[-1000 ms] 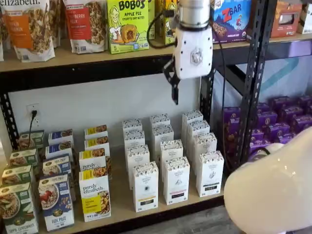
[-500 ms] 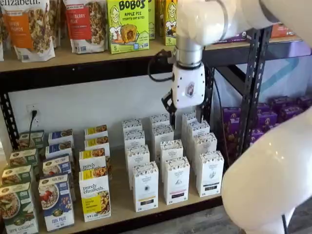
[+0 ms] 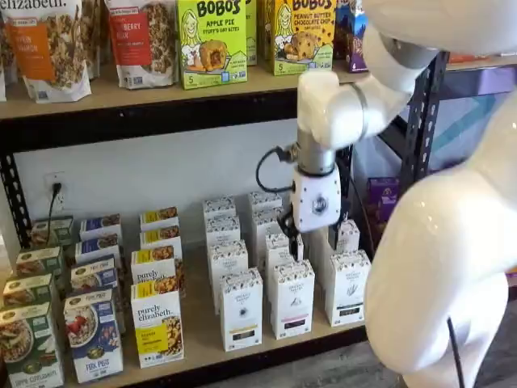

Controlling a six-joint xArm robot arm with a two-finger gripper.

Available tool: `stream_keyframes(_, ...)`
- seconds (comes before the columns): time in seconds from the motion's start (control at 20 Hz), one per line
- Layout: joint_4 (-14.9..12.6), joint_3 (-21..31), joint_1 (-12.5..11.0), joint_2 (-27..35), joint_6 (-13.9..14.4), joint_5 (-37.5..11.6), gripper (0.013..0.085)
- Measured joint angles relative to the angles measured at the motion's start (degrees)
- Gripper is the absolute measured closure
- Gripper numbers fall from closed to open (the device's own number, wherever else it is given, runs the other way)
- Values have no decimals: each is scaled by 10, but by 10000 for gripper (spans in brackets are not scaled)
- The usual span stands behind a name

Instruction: Pick up the white box with a green strip in the middle, on the bottom shelf, the sixth box from the left

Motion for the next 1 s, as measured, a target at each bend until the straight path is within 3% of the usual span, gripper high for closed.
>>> stream_keyframes(0.4, -18, 8, -63, 140, -41, -176, 130)
stream_keyframes(0.55, -46, -5, -99, 207, -48, -247, 130)
stream_keyframes(0.8, -99, -42, -146, 285, -43, -315, 130)
stream_keyframes(0.95, -127, -69, -162, 322, -31, -340, 130)
stream_keyframes(1.0, -123, -78, -165, 334, -36, -347, 130)
